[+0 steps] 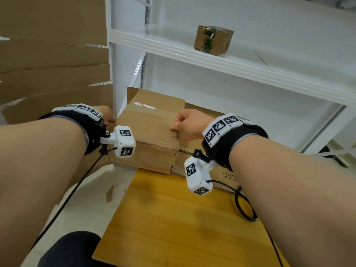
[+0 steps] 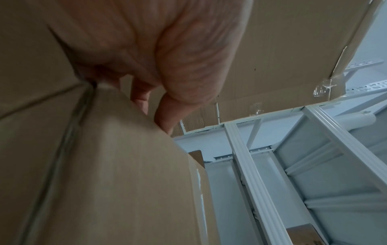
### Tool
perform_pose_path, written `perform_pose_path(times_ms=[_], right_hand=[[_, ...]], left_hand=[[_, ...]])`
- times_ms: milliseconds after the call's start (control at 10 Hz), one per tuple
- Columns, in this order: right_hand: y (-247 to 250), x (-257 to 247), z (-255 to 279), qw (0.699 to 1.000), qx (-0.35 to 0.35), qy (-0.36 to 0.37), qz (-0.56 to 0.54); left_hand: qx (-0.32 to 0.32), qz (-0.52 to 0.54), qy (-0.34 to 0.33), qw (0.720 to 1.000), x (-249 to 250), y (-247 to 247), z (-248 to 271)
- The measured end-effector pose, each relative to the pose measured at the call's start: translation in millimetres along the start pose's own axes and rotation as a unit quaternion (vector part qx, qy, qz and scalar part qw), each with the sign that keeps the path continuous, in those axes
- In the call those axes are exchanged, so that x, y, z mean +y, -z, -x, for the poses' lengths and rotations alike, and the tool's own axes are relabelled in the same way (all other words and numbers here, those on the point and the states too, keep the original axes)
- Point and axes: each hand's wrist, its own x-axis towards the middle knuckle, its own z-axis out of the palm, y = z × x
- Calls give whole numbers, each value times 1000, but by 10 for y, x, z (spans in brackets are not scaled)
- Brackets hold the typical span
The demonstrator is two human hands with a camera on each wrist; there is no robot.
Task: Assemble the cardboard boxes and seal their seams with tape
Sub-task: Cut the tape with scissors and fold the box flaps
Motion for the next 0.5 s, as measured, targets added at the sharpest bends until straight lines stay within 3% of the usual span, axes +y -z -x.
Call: perform_pose_path(times_ms=[200, 300, 400, 500], right_hand=[[70, 46, 70, 1000, 20, -21, 0], [109, 74, 92, 998, 56, -20, 18], [159, 141, 71, 993, 117, -27, 13], [179, 207, 24, 992, 115, -47, 22]], left_hand=[[-56, 12, -1, 998, 173, 213, 228], [26, -96, -66, 993, 380, 290, 395], [98, -195, -76, 973, 666, 481, 718], [156, -241, -92, 953, 726, 602, 823]])
